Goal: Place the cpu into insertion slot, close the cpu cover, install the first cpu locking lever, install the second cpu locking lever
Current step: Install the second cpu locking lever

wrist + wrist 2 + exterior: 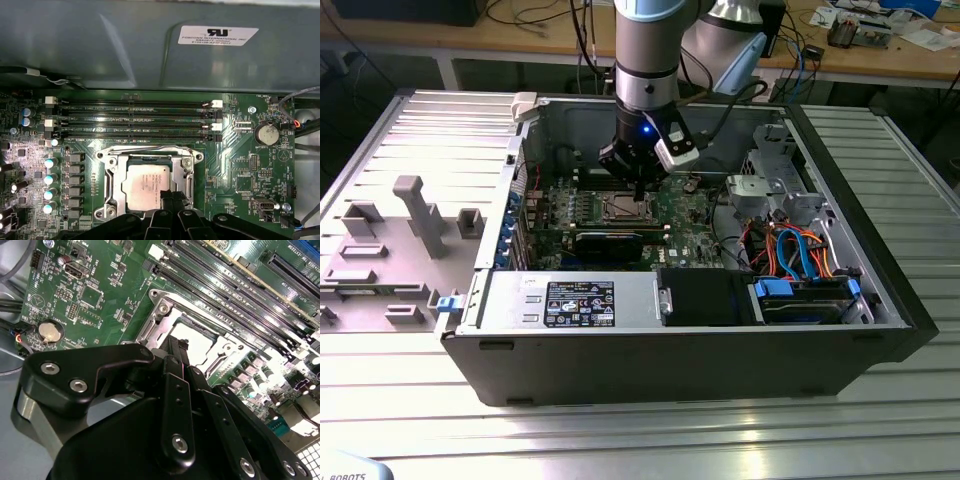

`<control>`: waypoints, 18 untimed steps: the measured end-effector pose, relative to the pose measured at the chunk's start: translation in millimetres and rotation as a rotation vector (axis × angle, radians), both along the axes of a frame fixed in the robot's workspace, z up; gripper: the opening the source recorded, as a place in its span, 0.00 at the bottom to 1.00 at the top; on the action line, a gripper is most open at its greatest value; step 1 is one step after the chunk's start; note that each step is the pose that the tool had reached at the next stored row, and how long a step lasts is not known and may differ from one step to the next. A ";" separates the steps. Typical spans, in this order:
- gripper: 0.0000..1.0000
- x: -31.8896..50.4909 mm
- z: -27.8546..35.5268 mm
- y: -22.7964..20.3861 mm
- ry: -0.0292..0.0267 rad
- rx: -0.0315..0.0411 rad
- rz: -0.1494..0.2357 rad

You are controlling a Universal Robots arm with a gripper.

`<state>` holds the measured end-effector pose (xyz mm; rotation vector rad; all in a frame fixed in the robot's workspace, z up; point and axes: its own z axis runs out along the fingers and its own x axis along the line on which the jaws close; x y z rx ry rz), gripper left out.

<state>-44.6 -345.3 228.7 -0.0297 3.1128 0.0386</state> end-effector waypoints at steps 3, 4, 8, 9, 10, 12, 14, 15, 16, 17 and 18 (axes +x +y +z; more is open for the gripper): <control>0.11 0.0 -0.1 -5.4 -0.0001 0.0002 0.000; 0.11 0.0 0.0 -6.9 -0.0001 0.0000 0.000; 0.11 0.0 13.6 -7.2 0.0000 0.0021 0.000; 0.11 0.1 14.0 -7.9 -0.0002 0.0043 0.000; 0.11 0.0 14.0 -8.6 -0.0001 0.0049 0.000; 0.11 0.0 14.0 -11.3 0.0000 0.0049 0.000; 0.11 -0.2 13.9 -16.1 -0.0001 0.0060 0.000; 0.11 -0.3 13.8 -18.7 -0.0001 0.0074 0.000; 0.11 -0.5 13.7 -22.9 0.0000 0.0107 0.000; 0.11 -0.7 13.6 -25.1 -0.0001 0.0138 0.000; 0.11 -1.0 13.6 -27.3 0.0000 0.0194 0.000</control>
